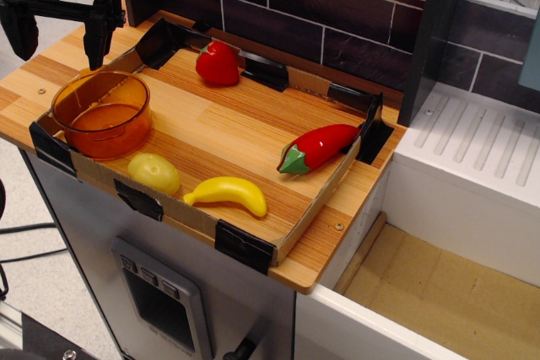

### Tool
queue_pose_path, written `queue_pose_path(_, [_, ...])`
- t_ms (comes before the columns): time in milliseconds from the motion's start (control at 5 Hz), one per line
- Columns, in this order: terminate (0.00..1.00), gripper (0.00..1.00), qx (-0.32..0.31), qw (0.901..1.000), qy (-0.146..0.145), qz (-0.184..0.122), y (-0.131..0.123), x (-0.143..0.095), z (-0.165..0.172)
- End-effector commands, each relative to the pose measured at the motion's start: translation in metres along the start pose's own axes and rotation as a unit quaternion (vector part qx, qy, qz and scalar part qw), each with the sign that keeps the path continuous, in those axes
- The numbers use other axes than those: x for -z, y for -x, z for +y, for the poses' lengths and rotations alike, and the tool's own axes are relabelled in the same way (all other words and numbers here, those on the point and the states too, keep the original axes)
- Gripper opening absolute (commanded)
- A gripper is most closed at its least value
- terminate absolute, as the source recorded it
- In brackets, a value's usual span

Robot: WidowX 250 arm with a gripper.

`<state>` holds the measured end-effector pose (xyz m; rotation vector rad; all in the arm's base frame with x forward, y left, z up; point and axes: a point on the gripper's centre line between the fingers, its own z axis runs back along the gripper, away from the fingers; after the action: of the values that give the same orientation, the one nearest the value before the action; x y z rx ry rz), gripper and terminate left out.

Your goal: Put banana in pot

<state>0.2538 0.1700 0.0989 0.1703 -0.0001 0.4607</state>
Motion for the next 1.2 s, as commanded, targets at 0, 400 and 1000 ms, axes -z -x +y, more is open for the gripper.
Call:
queue_pose_path(0, [0.0, 1.0, 0.0, 1.0, 0.0, 0.0, 0.0, 0.0, 0.0])
queue_pose_path(400, [0.0, 1.0, 0.179, 0.9794, 0.035, -0.086, 0.003, -0.022, -0.036])
queue_pose_path(1000, [0.0, 1.0, 0.487, 0.87, 0.068, -0.04, 0.027, -0.005, -0.108])
